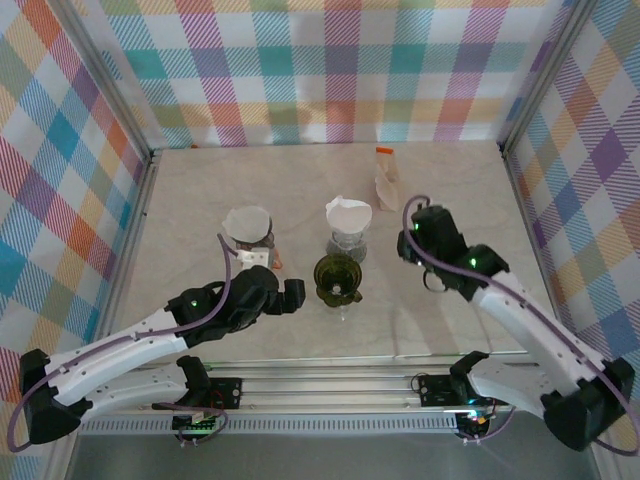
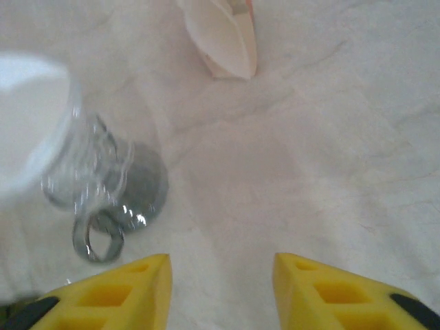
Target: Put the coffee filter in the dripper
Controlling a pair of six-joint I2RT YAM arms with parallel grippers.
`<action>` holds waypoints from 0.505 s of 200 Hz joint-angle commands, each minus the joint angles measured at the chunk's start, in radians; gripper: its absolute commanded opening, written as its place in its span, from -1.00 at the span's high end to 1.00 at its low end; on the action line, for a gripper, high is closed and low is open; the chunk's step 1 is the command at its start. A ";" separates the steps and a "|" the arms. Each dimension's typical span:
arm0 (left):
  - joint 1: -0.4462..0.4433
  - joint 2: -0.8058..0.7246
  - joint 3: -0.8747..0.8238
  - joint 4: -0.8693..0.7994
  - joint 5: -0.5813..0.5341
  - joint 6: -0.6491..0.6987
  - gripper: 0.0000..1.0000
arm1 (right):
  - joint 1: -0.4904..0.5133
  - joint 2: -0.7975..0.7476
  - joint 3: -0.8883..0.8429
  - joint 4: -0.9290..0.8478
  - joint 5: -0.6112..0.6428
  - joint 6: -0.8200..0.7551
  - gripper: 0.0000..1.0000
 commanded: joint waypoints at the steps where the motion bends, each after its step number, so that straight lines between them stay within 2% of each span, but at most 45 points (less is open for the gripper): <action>1: 0.013 -0.043 -0.030 0.005 0.030 -0.027 -1.00 | -0.083 0.145 0.093 0.116 -0.180 -0.114 0.27; 37: 0.013 -0.070 -0.044 -0.012 0.048 -0.040 -1.00 | -0.119 0.427 0.285 0.137 -0.161 -0.234 0.37; 101: 0.013 -0.069 -0.047 -0.041 0.056 -0.049 -1.00 | -0.193 0.792 0.611 0.104 -0.206 -0.283 0.44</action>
